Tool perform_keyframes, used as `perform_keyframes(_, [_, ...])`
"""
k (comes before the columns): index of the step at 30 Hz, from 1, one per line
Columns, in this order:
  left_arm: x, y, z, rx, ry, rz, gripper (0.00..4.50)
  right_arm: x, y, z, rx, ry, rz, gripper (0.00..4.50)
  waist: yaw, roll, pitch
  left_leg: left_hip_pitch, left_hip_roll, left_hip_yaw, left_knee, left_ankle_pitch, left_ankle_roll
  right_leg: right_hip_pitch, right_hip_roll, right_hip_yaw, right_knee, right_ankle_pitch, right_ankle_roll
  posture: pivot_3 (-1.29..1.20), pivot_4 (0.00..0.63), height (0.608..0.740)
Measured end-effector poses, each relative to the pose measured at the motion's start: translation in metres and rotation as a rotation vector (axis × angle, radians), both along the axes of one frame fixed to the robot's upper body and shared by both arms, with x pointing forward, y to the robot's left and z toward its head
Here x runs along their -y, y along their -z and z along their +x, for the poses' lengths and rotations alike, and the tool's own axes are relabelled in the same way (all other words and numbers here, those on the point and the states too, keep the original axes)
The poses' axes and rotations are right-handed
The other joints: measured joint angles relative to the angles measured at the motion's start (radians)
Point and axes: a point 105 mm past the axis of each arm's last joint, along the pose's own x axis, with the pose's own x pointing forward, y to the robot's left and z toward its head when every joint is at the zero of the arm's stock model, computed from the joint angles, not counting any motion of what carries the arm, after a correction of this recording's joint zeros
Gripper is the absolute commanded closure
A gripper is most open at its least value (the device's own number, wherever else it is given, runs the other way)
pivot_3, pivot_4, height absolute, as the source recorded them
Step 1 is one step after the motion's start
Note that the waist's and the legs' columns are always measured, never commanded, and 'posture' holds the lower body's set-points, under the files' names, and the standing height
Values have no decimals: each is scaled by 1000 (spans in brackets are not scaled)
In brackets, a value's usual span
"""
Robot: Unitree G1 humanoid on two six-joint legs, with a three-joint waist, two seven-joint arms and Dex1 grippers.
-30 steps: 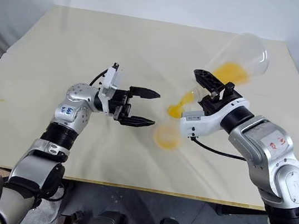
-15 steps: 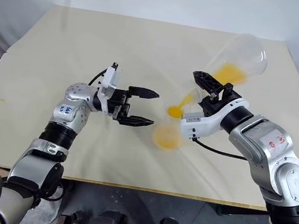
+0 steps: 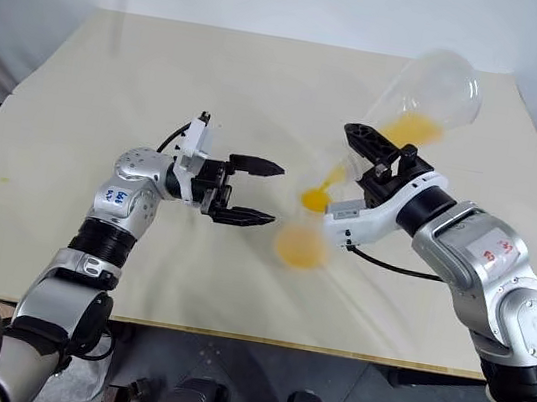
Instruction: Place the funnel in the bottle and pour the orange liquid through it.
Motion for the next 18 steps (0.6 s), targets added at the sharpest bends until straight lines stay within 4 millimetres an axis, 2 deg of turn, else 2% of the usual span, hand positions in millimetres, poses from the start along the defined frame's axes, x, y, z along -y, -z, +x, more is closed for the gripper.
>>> perform_keyframes(18, [-4, 0, 1, -4, -10, 10, 0, 1, 0, 2, 11, -11, -11, 2041, 0, 0, 0, 0, 0, 0, 0, 0, 0, 0, 0, 0, 0, 0, 0, 0, 150, 740])
